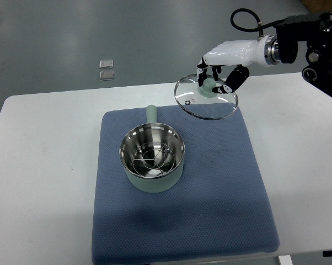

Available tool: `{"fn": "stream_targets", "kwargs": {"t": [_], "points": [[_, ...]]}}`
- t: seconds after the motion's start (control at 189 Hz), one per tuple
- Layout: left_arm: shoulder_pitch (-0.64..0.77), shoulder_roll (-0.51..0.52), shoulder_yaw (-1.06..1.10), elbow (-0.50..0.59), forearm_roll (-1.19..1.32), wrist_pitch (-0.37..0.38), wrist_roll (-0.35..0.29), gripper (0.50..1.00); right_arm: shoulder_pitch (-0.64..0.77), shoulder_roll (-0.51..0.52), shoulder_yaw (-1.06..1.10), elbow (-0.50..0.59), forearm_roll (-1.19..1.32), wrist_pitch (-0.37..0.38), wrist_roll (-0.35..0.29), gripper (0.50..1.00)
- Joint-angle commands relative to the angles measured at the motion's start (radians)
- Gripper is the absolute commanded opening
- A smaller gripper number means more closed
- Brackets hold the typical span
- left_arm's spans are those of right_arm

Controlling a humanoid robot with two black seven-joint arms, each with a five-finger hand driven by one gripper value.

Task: Open lid and place right of pot
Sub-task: 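Lower the lid onto the mat beside the saucepan, nearer the right hand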

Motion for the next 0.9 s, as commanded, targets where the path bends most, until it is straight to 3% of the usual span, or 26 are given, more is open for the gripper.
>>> {"fn": "stream_targets", "kwargs": {"t": [0.0,0.148,0.503,0.857,0.894], "points": [[-0.001,0.0,0.0,0.0,0.0,0.0,0.0,1.0,-0.03,-0.023,-0.006,-0.002,-0.013,-0.008,0.001,0.5],[-0.001,0.0,0.0,0.0,0.0,0.0,-0.001,1.0,-0.073,-0.022,-0.028,-0.001,-0.03,-0.02,-0.002,0.5],[-0.001,0.0,0.0,0.0,0.0,0.0,0.0,1.0,-0.13,-0.006,-0.193,-0.016,-0.123,-0.146,-0.003,0.5],[-0.001,0.0,0.0,0.0,0.0,0.0,0.0,1.0,-0.165,0.023,-0.193,-0.016,-0.135,-0.149,-0.003,0.5],[-0.001,0.0,0.0,0.0,0.0,0.0,0.0,1.0,-0.165,0.021,-0.193,-0.016,-0.131,-0.145,-0.002,0.58]]}}
